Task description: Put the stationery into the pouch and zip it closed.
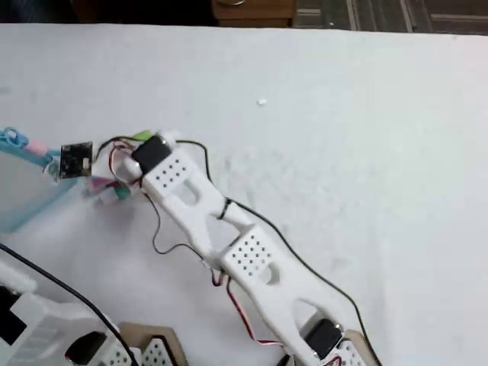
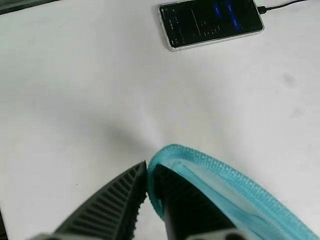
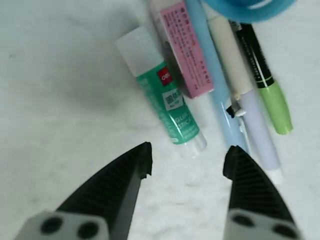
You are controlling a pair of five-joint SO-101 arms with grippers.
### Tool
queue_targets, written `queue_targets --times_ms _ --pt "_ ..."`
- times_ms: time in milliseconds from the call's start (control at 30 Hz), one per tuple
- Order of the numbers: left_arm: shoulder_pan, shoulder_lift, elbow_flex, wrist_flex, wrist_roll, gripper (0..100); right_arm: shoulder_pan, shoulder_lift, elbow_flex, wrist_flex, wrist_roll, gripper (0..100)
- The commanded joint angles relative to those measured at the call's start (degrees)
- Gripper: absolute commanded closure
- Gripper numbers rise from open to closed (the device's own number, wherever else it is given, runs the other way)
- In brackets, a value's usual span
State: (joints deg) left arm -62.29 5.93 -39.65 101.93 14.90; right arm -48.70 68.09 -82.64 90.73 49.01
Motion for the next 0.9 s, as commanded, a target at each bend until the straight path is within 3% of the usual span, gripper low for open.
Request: queue_targets --times_ms 0,233,467,700,867 --pt "0.31 2.33 0.44 0.62 0.53 98 -0.13 0.66 -2.20 -2.24 0.88 73.9" --pt "1.10 0.57 0.26 0.62 0.53 98 -0.66 5.41 -2.20 -3.12 4.22 75.8" --pt "3.74 -1.19 0.53 0.53 1.67 98 0.13 5.41 -2.90 -2.51 3.78 98.5" --pt "4.44 -1.27 0.53 0.53 1.93 98 5.67 -0.92 -3.16 10.33 4.13 98.1" --pt "4.53 -1.54 0.53 0.62 2.73 98 12.35 -9.19 4.13 10.95 3.78 98.1"
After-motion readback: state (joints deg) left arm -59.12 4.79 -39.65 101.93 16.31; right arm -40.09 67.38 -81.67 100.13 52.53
